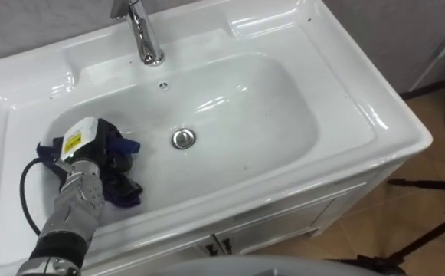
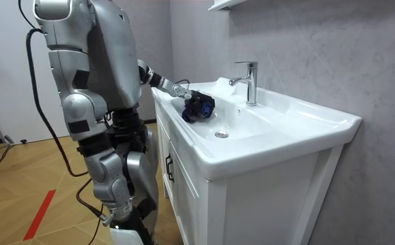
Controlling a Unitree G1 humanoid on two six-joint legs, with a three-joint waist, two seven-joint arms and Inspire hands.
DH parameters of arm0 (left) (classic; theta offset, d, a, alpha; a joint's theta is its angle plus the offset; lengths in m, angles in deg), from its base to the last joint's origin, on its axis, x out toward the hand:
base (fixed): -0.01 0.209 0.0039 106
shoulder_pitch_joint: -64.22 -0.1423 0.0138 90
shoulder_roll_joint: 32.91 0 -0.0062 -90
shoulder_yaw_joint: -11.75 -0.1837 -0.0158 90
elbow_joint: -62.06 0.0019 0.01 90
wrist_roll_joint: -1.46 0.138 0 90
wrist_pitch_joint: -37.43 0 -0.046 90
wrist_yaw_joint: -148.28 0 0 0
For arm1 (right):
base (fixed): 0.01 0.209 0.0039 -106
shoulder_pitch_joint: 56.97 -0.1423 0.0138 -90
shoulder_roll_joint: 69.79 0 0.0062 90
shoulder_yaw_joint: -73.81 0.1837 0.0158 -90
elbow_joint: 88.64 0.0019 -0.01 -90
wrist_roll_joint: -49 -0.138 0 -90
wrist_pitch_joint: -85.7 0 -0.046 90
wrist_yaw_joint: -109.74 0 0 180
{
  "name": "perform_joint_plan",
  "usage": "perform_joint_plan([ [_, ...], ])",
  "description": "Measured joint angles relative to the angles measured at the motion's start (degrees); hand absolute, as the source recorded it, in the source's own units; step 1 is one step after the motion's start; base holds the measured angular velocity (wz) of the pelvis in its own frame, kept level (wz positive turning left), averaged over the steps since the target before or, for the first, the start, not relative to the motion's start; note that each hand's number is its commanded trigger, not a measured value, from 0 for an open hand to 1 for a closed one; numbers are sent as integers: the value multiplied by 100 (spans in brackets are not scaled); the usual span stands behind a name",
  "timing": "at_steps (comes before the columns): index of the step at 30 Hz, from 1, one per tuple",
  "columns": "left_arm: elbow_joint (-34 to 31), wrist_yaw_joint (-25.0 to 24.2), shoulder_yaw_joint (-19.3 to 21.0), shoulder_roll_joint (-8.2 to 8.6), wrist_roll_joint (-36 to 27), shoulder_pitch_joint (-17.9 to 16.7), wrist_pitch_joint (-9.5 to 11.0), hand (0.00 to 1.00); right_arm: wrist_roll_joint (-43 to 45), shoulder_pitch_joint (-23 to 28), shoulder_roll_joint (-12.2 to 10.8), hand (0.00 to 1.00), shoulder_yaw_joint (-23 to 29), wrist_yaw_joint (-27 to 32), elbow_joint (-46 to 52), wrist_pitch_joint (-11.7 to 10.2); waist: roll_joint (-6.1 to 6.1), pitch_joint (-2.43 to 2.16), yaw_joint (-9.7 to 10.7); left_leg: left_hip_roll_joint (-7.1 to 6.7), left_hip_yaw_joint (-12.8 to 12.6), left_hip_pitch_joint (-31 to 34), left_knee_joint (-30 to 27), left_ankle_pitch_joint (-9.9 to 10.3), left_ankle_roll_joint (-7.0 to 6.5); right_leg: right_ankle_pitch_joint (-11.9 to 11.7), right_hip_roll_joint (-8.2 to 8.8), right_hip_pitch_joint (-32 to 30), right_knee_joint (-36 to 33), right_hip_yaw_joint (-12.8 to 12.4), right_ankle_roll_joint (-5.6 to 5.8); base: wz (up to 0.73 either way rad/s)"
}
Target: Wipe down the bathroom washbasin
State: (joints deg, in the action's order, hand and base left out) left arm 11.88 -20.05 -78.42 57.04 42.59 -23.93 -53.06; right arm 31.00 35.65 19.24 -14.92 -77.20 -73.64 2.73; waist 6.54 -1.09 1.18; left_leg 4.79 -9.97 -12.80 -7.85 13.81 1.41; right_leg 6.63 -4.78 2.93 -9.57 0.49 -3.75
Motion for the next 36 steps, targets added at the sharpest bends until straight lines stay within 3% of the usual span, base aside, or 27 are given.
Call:
perform_joint_plan([
  [4, -35, 0, 1, -41, 19, -24, -3, 100, 140, 0, 4, 0, 0, 7, -1, -26, -2, 11, -6, 33, 137, -2, 4, 0, 1, -4, -36, 11, 0, 19, -34, 2],
  [14, -212, 17, 10, -112, 13, -13, -5, 100, 580, 173, 24, 0, 2, 62, 29, -210, -123, 102, 14, 48, 403, 35, 5, -17, 30, 83, -33, 34, -17, 154, -103, 9],
  [22, -210, 59, 9, -119, 7, -13, -64, 100, 957, 268, 69, 0, 0, 253, 96, -209, -146, 94, 35, 50, 394, 59, 2, -26, 45, 84, -33, 7, -26, 151, -105, 0],
  [26, -60, 63, -8, -114, -60, -15, -91, 100, 939, 272, 43, 0, -8, 263, 104, -209, -203, 98, 152, 51, 388, -17, 4, -27, 46, 91, -32, 98, -14, 157, -106, 1],
  [31, 263, 67, -20, -28, -56, 57, -144, 100, 934, 302, -17, 0, -9, 270, 108, -192, -226, 90, 237, 46, 362, -95, 8, -26, 46, 104, -33, 161, -24, 134, -102, -1],
  [34, 584, 123, -177, 44, -115, 105, -156, 100, 842, 282, -72, 0, -13, 321, 152, -195, -225, 89, 317, 52, 178, -110, 4, -27, 46, 104, -35, 148, -46, 104, -102, -5],
  [36, 705, 169, -219, 207, -194, 117, -158, 100, 770, 272, -123, 0, -12, 354, 138, -196, -239, 89, 338, 46, 92, -159, 3, -27, 47, 133, -36, 116, -122, 48, -100, -13],
])
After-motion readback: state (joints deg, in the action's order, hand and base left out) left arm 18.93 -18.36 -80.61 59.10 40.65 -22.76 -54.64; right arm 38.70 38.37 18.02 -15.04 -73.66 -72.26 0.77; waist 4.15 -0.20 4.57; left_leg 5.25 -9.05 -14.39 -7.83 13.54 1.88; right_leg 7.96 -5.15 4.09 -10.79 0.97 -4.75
